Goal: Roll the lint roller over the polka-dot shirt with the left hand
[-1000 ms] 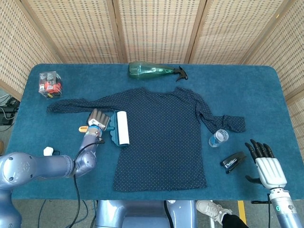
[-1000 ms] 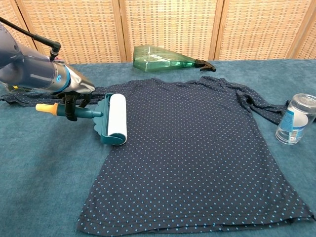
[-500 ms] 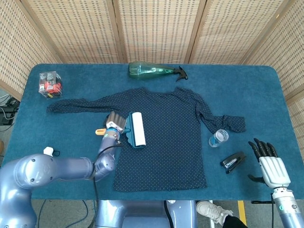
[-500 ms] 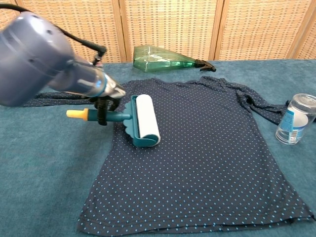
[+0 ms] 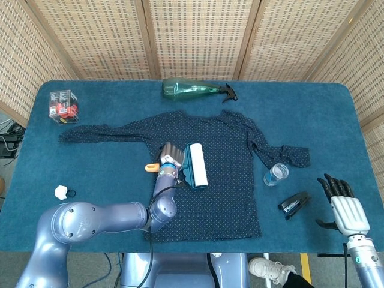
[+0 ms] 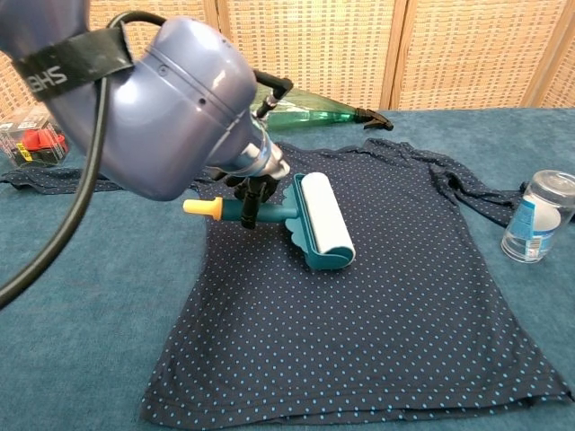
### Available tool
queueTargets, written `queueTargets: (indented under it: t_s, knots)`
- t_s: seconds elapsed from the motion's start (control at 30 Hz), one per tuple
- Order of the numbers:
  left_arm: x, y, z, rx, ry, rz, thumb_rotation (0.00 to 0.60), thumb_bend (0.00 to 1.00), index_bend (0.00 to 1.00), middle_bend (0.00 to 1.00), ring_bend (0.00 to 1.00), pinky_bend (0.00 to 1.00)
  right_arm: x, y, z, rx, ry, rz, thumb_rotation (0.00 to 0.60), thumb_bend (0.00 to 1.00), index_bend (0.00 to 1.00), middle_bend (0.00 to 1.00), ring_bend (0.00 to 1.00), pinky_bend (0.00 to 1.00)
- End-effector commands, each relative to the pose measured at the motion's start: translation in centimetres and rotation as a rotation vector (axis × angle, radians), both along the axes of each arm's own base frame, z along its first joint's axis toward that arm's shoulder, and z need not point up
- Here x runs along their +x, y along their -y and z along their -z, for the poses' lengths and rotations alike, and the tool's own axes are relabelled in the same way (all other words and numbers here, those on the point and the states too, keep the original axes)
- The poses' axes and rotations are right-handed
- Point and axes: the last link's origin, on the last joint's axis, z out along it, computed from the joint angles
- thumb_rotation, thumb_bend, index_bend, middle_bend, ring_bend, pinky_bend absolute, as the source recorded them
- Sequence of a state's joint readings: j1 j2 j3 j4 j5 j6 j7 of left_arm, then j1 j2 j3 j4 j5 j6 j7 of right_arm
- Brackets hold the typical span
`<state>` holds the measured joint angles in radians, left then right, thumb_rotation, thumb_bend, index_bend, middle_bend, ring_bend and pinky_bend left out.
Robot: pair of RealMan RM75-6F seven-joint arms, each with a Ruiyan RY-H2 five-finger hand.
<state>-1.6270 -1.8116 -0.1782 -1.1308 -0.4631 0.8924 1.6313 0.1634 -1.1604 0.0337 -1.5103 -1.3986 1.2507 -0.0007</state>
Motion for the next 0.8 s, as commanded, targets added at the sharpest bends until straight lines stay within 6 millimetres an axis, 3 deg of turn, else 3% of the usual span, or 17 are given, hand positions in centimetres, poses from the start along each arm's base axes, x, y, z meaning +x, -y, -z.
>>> queueTargets:
  t_s: [0.03, 0.2, 0.43, 0.53, 0.7, 0.8]
  knots:
    - [0.4, 0.1, 0.2, -0.002, -0.004, 0.001, 0.6, 0.42, 0.87, 0.92, 0.8, 0.68, 0.0, 0.0, 0.0, -0.001, -0.001, 0.001, 0.6, 0.06, 0.0, 0.0, 0.0, 0.0]
    - [-0.3, -0.1, -0.4, 0.01, -0.022, -0.008, 0.6, 0.42, 0.87, 0.92, 0.8, 0.68, 0.0, -0.1, 0.1, 0.002, -0.002, -0.002, 0.6, 0.06, 0.0, 0.0, 0.0, 0.0]
    - [-3.8, -0.5, -2.2, 0.024, -0.033, -0.054, 0.6, 0.42, 0.87, 0.92, 0.8, 0.68, 0.5, -0.3, 0.5, 0.016, -0.012, -0.021, 0.6, 0.06, 0.0, 0.0, 0.0, 0.0]
    - [-6.1, -0.9, -3.2, 0.04, -0.044, -0.084, 0.6, 0.42, 0.87, 0.92, 0.8, 0.68, 0.8, -0.5, 0.7, 0.021, -0.018, -0.033, 0.6, 0.06, 0.0, 0.0, 0.0, 0.0]
    - [-11.9, -1.1, -5.7, 0.065, -0.058, -0.151, 0.6, 0.42, 0.87, 0.92, 0.8, 0.68, 1.4, -0.9, 1.3, 0.035, -0.033, -0.055, 0.6, 0.06, 0.0, 0.0, 0.0, 0.0]
    - [-13.8, -1.1, -6.7, 0.073, -0.046, -0.169, 0.6, 0.42, 0.87, 0.92, 0.8, 0.68, 1.7, -1.1, 1.6, 0.041, -0.04, -0.063, 0.6, 0.06, 0.0, 0.0, 0.0, 0.0]
